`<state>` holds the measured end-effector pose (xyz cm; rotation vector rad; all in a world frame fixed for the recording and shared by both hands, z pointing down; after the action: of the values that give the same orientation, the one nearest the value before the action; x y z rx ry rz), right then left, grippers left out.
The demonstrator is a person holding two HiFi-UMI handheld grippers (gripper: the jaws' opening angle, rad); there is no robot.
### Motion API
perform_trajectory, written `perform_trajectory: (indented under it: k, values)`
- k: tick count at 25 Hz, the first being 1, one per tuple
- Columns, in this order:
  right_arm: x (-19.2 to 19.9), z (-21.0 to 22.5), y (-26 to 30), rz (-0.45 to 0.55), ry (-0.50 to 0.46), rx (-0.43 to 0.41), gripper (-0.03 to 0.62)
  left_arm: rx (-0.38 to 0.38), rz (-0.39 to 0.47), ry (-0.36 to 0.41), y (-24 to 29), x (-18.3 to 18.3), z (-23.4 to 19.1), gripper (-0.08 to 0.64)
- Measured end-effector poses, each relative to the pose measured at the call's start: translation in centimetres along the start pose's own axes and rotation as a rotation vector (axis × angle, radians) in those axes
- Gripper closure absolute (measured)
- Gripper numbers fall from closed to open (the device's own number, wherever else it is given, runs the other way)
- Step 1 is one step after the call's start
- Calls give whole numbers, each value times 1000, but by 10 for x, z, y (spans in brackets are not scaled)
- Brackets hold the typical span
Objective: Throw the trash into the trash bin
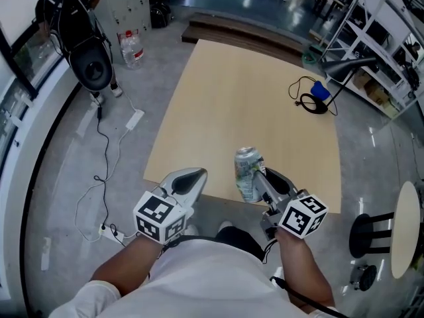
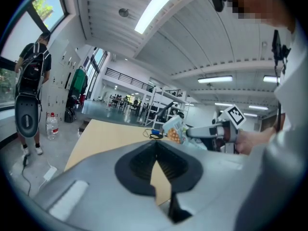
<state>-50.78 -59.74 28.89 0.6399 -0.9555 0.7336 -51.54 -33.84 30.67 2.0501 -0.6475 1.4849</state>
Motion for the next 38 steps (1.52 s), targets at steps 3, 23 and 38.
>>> perform_trajectory:
  k: [3,23,38]
  values:
    - [-2,-2,-19,27,7,-4,500,4,14,7,-1,-1,11,555]
    - [9,0,-108,-14,13,-218,500,-207,72,-31,-28,27,111,555]
    - [38,-38,-96,-190,-20,-529,500,-557,114,-118,-130,77,161,556]
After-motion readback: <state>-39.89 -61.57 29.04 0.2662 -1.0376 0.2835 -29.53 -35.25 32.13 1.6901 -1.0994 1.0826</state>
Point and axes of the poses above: the fingertips, and each gripper's own axes: y forward along the fingers, z to its right, x out of its underside, the point moved 9 cm from there along -y, backward along the fingers, and after that the axes turned 5 degrees about z, right-handed, at the moved point
